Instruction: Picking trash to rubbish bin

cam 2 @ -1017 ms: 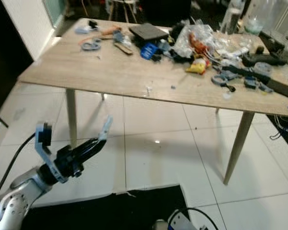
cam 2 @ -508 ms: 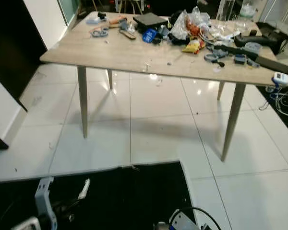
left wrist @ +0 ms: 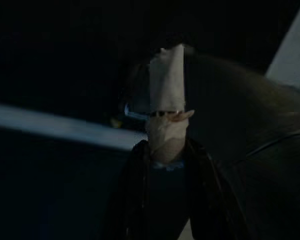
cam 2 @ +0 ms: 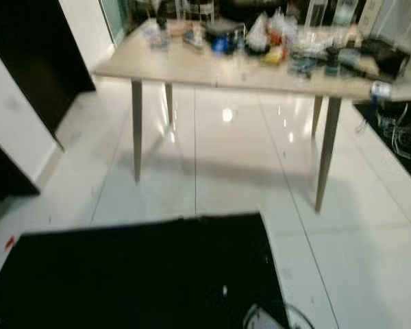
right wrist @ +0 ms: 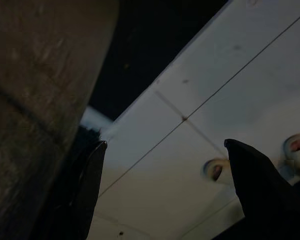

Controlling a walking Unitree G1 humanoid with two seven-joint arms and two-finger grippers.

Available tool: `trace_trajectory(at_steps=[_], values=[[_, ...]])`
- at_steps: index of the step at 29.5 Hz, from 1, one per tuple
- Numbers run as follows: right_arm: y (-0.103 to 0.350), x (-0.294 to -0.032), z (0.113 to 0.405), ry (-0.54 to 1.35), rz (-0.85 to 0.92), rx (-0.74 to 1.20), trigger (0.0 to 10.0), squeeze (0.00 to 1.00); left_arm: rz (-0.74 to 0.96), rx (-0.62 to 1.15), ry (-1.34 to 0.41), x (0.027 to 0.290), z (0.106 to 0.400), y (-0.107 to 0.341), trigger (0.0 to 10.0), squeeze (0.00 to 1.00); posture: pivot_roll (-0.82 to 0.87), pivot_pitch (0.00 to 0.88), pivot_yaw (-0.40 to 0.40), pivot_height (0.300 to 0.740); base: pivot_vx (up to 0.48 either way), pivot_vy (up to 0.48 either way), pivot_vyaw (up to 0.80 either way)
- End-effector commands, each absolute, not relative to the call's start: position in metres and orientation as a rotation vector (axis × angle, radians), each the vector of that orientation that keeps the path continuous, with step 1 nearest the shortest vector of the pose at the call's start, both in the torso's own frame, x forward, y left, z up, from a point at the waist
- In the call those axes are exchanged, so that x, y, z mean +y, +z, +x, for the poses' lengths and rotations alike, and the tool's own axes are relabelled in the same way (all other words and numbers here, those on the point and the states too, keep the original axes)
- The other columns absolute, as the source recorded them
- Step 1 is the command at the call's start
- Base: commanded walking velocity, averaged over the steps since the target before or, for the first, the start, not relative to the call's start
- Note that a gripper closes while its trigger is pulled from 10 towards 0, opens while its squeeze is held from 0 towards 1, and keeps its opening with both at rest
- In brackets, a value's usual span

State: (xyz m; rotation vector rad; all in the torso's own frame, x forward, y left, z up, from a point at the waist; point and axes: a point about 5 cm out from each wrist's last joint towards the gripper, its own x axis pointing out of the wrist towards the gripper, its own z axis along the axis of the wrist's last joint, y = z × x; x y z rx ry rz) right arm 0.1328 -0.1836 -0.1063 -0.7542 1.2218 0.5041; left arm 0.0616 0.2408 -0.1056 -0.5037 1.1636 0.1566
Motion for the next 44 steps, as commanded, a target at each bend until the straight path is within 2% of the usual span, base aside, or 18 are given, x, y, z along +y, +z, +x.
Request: trace_trajectory(at_steps=[1,21,34,38,44], values=[[-0.108,-0.173,0.131,0.536,-0.730,1.212,10.0,0.00,-0.508,1.185,0.172,0.236,0.054,-0.108,10.0,0.00,0.12,0.020,0.022,0.740,-0.480,0.000,0.00],[-0.108,-0.173,0.131,0.541,-0.745,1.201,10.0,0.00,-0.475,1.188,0.165,0.232,0.058,-0.110,10.0,0.00,0.12,0.029,0.026,0.740,-0.480,0.000,0.00],[-0.109,-0.172,0.128,0.530,-0.679,1.225,10.0,0.00,-0.443,1.211,0.205,0.231,0.053,-0.112,10.0,0.00,0.12,0.040,0.026,0.740,-0.460,0.000,0.00],[-0.109,-0.172,0.127,0.526,-0.654,1.235,10.0,0.00,-0.430,1.217,0.228,0.233,0.051,-0.112,10.0,0.00,0.12,0.040,0.025,0.740,0.000,0.000,0.00],[-0.109,-0.173,0.126,0.529,-0.658,1.248,10.0,0.00,-0.345,1.230,0.300,0.244,0.049,-0.111,10.0,0.00,0.12,0.042,0.025,0.740,0.000,0.000,-0.80]])
